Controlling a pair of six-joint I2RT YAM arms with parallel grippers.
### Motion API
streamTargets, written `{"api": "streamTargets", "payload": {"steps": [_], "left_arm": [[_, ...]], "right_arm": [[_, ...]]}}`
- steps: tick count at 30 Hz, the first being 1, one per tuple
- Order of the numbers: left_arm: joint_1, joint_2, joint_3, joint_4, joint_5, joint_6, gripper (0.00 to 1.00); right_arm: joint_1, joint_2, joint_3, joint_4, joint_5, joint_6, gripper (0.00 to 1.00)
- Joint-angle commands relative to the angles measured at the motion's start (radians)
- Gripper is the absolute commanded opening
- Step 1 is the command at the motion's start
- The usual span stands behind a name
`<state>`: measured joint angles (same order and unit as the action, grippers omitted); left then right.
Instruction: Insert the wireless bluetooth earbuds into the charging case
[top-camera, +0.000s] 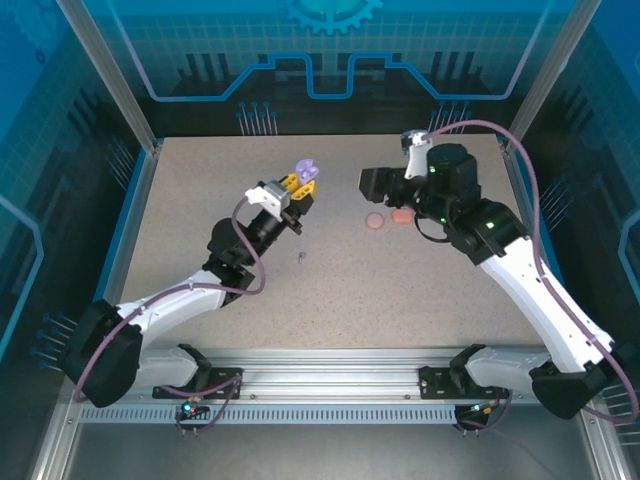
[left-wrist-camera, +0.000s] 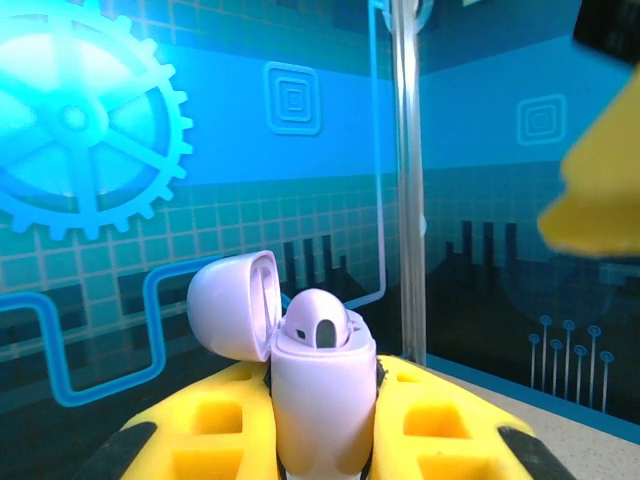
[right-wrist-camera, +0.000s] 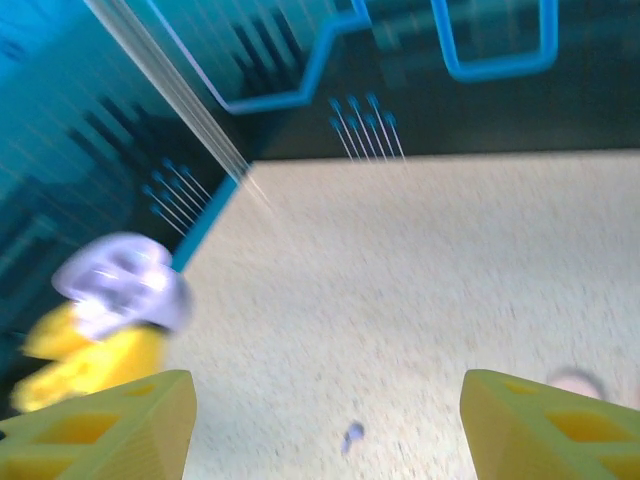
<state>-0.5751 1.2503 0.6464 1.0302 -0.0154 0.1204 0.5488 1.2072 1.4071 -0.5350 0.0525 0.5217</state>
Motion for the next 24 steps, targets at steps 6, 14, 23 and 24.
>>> {"api": "streamTargets", "payload": {"steps": [6,14,23,24], "left_arm": [[0.093,-0.14,-0.08,0.032,-0.05,-0.093,0.0],[0.141,-0.236,-0.117,0.008,-0.07,-0.12,0.0],[0.167,-0.293,-0.129,-0.006,-0.086,-0.136,0.0],[0.17,-0.296,-0.131,-0.006,-0.087,-0.137,0.0]], "right_arm": [[0.031,0.233,-0.061,-0.103,0.034,0.167,0.68],[0.151,0.578,0.107,-0.235,0.144,0.344,0.63],[0.248,0.928,0.397,-0.401,0.173,0.476,0.56],[0.253,0.955,0.428,-0.421,0.179,0.484,0.56]]}}
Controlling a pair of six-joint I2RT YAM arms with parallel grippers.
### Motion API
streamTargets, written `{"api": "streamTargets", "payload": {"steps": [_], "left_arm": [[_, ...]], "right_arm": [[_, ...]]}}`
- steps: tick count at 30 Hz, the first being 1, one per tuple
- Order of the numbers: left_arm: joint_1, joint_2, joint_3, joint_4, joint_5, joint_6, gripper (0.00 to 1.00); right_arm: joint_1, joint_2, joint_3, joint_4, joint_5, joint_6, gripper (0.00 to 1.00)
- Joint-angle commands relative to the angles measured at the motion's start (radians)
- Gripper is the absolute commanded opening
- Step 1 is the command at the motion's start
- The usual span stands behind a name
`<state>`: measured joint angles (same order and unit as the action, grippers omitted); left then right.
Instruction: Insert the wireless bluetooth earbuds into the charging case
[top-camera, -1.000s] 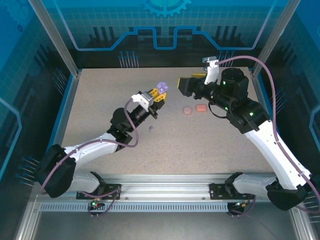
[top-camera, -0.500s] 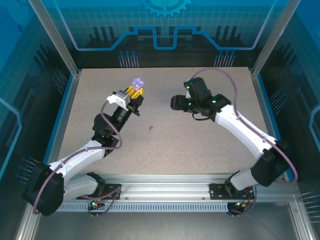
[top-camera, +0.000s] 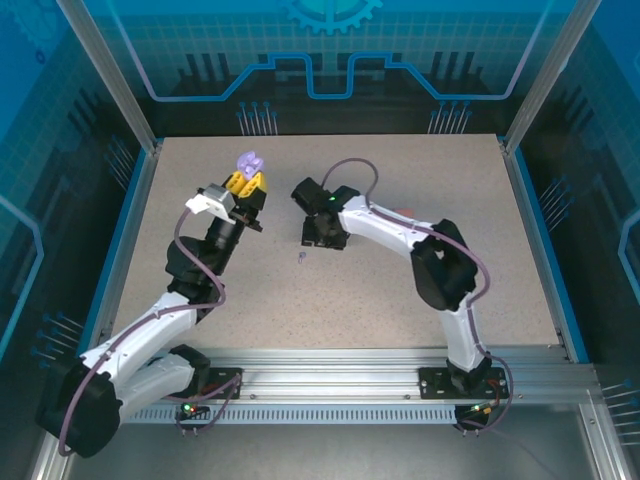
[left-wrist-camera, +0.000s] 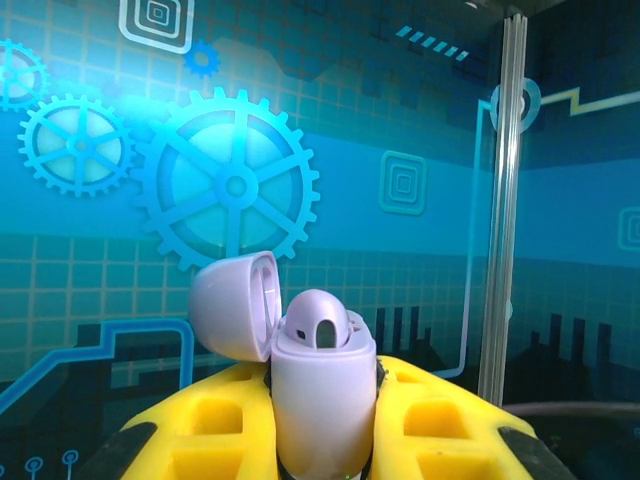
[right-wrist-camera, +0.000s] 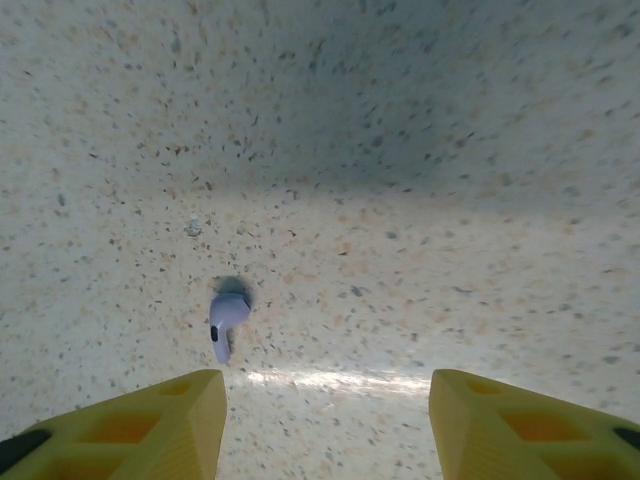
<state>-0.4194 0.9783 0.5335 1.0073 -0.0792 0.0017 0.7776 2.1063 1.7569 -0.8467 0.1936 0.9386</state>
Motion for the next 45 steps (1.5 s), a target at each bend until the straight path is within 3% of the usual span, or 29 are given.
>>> {"api": "streamTargets", "payload": {"steps": [1,21,45], "left_arm": [[0.017,-0.027,-0.02,0.017,-0.024,-0.021,0.0],[0.063,-0.064,-0.066,0.051,-0.032,-0.058,0.0],[0.093,-0.088,-0.088,0.044,-0.021,-0.079,0.0]], "right_arm": [[0.032,0.085,0.111,-0.129,0.043,0.074,0.55],[0.095,0.391,0.509,-0.328,0.084,0.129,0.48],[0.092,0.449,0.524,-0.322,0.067,0.146,0.33]]}}
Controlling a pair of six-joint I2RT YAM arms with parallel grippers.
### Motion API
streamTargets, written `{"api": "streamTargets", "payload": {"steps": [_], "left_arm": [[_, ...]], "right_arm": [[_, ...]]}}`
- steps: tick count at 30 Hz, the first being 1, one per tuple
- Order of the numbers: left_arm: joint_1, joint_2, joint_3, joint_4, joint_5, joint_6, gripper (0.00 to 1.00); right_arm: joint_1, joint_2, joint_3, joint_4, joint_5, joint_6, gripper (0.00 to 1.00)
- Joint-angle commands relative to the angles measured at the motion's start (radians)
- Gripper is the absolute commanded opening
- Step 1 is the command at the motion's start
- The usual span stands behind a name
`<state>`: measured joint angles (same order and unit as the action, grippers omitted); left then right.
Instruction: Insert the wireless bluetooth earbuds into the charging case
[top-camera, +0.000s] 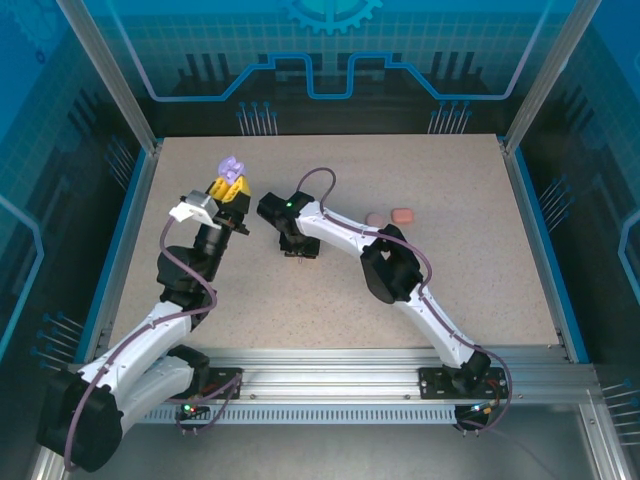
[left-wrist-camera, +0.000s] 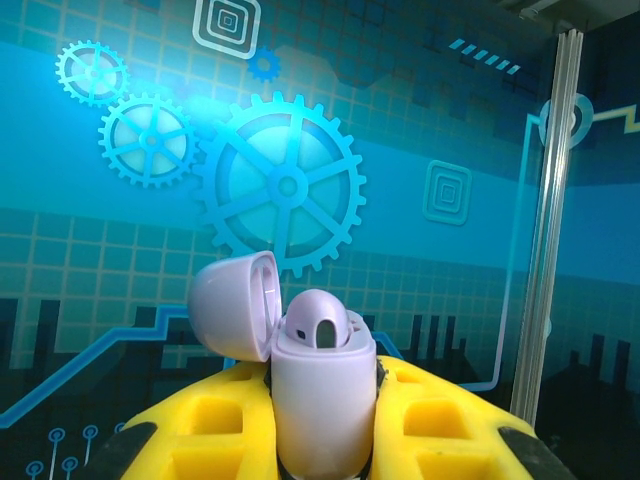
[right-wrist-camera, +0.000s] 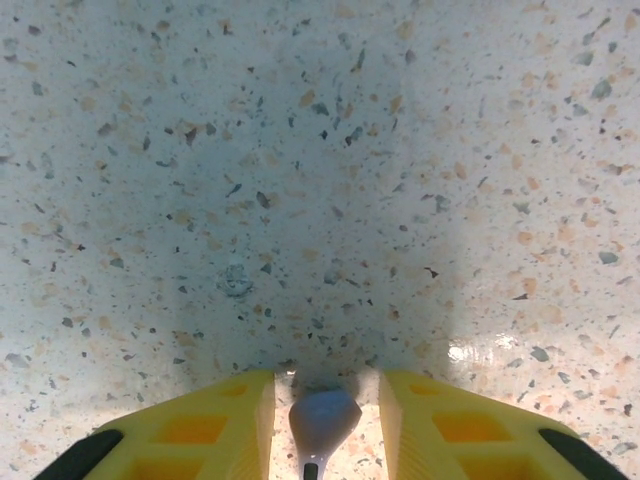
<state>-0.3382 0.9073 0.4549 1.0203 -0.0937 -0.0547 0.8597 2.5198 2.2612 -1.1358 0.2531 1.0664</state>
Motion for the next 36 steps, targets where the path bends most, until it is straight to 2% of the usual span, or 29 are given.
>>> {"api": "streamTargets", "payload": {"steps": [1,13,21,36], "left_arm": [[0.011,-0.017,-0.01,0.031,-0.006,-0.023,0.0],[0.012,-0.019,-0.01,0.008,0.015,-0.038,0.0],[0.012,-0.021,-0.01,-0.01,0.034,-0.048,0.0],[0.012,-0.08,0.038,-0.139,0.139,-0.142,0.0]], "right_arm": [[0.01,0.036,0.02,-0.034,0.007,0.016,0.32],[0.002,-0.028,-0.069,0.022,-0.007,0.0,0.21],[-0.005,-0.105,-0.145,0.072,0.002,-0.018,0.19],[-0.071,-0.406,-0.426,0.207,0.013,-0.12,0.17]]}}
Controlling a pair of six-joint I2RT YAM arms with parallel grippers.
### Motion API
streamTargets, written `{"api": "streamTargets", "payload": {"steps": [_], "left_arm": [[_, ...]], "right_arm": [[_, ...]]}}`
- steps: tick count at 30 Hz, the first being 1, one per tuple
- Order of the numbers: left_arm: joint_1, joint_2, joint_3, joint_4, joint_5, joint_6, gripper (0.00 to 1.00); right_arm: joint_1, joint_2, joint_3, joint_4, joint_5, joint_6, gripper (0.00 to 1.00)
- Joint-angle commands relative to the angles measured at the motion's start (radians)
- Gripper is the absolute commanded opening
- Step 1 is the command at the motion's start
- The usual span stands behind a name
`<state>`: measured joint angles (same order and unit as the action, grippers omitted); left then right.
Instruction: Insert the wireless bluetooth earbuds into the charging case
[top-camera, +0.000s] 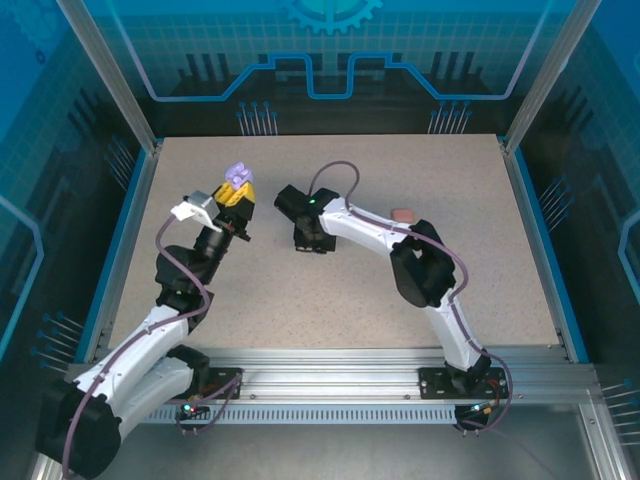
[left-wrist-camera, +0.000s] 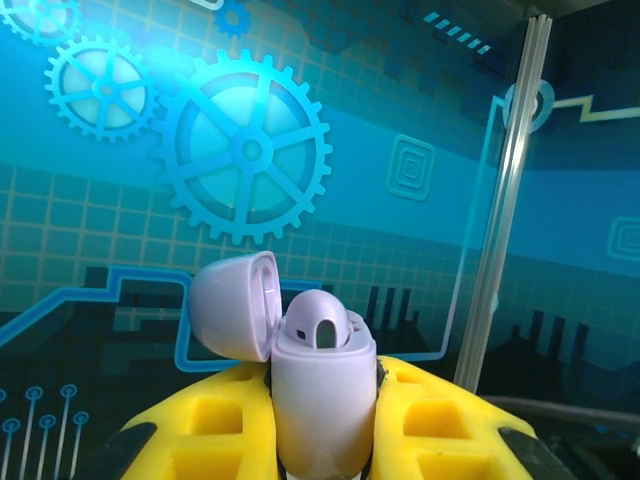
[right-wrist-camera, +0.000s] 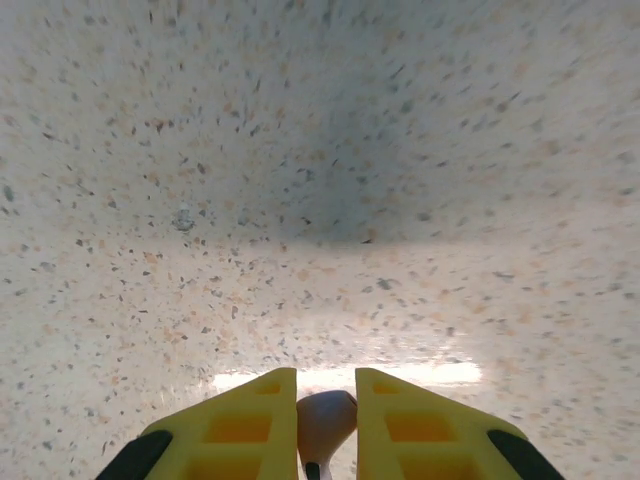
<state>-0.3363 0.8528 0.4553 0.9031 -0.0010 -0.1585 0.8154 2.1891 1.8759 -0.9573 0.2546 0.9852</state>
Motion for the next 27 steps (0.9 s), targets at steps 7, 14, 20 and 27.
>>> {"api": "streamTargets", "payload": {"steps": [7,14,20,27], "left_arm": [[0.01,-0.028,0.069,-0.061,0.14,-0.061,0.0],[0.008,0.016,0.082,-0.058,0.219,-0.047,0.0],[0.006,0.064,0.106,-0.068,0.287,0.001,0.0],[-0.012,0.133,0.132,-0.047,0.302,0.05,0.0]], "right_arm": [[-0.075,-0.222,-0.118,0.078,-0.002,-0.116,0.17],[-0.114,-0.319,-0.069,0.092,-0.002,-0.171,0.17],[-0.143,-0.362,0.049,0.076,-0.013,-0.248,0.17],[-0.157,-0.407,0.173,0.088,-0.022,-0.31,0.17]]}}
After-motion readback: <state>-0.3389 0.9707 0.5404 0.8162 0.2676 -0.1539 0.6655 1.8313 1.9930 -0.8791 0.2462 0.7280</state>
